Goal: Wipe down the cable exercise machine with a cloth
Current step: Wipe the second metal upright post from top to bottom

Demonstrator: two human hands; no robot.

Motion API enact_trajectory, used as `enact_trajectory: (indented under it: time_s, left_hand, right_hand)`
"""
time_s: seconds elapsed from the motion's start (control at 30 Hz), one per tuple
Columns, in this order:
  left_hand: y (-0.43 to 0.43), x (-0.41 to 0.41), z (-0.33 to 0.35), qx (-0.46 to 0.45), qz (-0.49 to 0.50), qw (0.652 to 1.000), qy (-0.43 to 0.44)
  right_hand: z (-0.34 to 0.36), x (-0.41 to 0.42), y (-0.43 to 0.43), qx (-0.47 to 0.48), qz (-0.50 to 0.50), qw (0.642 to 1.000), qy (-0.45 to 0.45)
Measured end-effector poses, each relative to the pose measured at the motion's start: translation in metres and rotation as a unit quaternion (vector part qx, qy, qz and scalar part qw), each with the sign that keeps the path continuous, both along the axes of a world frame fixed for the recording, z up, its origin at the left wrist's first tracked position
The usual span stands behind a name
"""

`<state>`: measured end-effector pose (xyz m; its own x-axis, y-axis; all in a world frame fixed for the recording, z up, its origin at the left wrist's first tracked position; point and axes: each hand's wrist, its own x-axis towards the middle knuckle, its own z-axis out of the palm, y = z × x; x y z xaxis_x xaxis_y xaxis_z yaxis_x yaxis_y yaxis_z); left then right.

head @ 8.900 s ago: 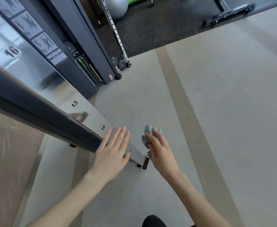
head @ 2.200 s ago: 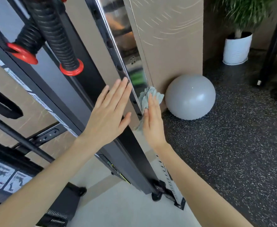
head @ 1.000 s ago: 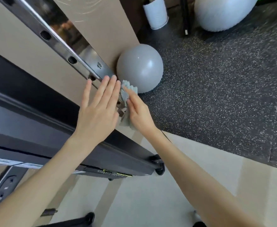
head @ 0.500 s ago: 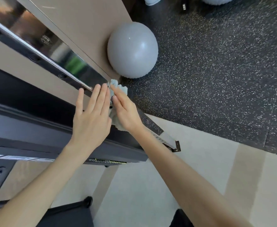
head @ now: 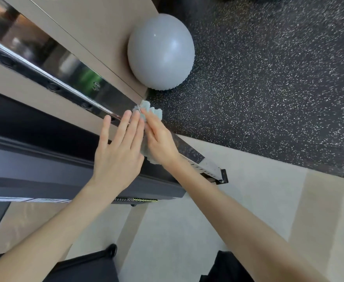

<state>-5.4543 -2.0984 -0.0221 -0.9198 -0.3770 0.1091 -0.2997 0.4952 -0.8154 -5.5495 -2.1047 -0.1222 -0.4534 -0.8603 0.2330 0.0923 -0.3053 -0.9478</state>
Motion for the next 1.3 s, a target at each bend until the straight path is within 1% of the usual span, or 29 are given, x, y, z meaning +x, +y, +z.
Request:
enact_trajectory:
  time_s: [0.1, 0.2, 0.3, 0.37, 0.5, 0.6, 0.7, 0.8, 0.87, 0.97, 1.1, 1.2, 1.3]
  left_hand:
    - [-0.002, -0.004, -0.01, -0.007, 0.021, 1.0, 0.014]
    - [-0.006, -0.007, -0.033, -0.005, 0.016, 1.0, 0.015]
    - [-0.013, -0.002, -0.063, -0.005, 0.015, 1.0, -0.002]
    - [-0.02, 0.002, -0.08, -0.022, 0.002, 1.0, -0.009]
    - [-0.028, 0.004, -0.108, -0.046, -0.045, 0.998, 0.022]
    - [-0.031, 0.005, -0.129, -0.042, -0.073, 0.996, 0.023]
    - [-0.037, 0.005, -0.143, -0.049, -0.074, 0.996, 0.012]
    - [-0.045, 0.007, -0.151, -0.068, -0.063, 0.996, 0.007]
    - [-0.05, 0.006, -0.153, -0.077, -0.073, 0.994, 0.004]
    - [-0.057, -0.002, -0.154, -0.088, -0.099, 0.991, 0.01]
    - [-0.055, -0.005, -0.166, -0.087, -0.113, 0.989, 0.048]
    - [-0.05, -0.003, -0.194, -0.08, -0.113, 0.988, 0.062]
    - [-0.044, -0.001, -0.232, -0.07, -0.104, 0.99, 0.069]
  right_hand:
    - [-0.008, -0.002, -0.001, -0.038, 0.003, 0.998, 0.042]
    - [-0.04, -0.006, -0.004, -0.049, 0.003, 0.995, 0.092]
    - [-0.085, -0.006, 0.0, -0.019, 0.001, 0.997, 0.076]
    - [-0.116, -0.005, 0.002, -0.006, 0.013, 0.997, 0.071]
    - [-0.169, -0.005, 0.003, 0.026, 0.02, 0.998, 0.061]
    - [-0.192, -0.006, 0.003, 0.045, 0.02, 0.998, 0.037]
    - [-0.184, -0.004, 0.0, 0.026, 0.012, 1.0, 0.0]
    - [-0.171, -0.003, -0.003, -0.011, 0.005, 1.0, 0.006]
    - [-0.176, -0.005, -0.005, -0.036, 0.0, 0.999, 0.018]
    - [-0.204, -0.007, -0.006, -0.055, -0.007, 0.998, 0.037]
    - [-0.262, -0.008, -0.006, -0.022, 0.006, 0.999, 0.037]
    - [-0.302, -0.007, -0.005, 0.001, 0.001, 1.0, 0.025]
    - [-0.315, -0.006, -0.01, 0.0, -0.013, 1.0, 0.013]
